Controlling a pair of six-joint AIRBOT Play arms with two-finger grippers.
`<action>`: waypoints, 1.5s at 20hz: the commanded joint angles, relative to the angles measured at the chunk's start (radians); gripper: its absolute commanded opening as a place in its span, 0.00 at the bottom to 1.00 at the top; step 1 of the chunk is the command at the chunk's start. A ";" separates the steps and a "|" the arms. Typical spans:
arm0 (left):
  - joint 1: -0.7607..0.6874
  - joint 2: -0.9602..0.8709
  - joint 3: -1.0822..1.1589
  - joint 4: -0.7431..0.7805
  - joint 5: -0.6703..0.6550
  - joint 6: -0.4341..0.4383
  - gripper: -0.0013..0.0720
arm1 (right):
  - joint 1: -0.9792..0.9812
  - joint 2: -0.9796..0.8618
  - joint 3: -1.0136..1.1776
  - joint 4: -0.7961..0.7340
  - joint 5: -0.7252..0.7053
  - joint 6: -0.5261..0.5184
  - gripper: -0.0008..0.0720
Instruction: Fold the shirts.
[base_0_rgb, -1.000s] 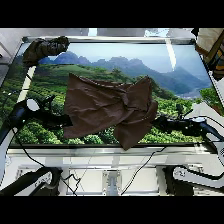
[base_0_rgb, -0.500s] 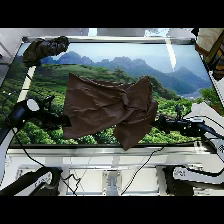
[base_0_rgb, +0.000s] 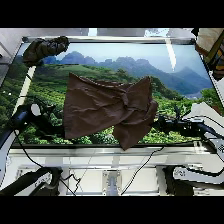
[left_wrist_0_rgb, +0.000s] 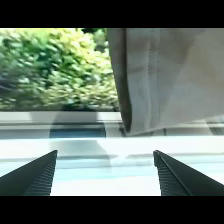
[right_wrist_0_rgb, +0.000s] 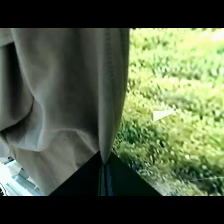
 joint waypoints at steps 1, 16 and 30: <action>0.000 -0.005 -0.020 -0.076 0.082 -0.023 0.97 | 0.000 0.000 0.001 -0.004 0.024 -0.008 0.04; 0.000 -0.176 -0.019 -0.208 0.210 -0.046 0.65 | 0.000 0.000 0.001 0.011 0.040 -0.027 0.04; 0.000 -0.176 -0.019 -0.260 0.243 -0.052 0.04 | 0.000 0.000 0.001 0.011 0.049 -0.030 0.04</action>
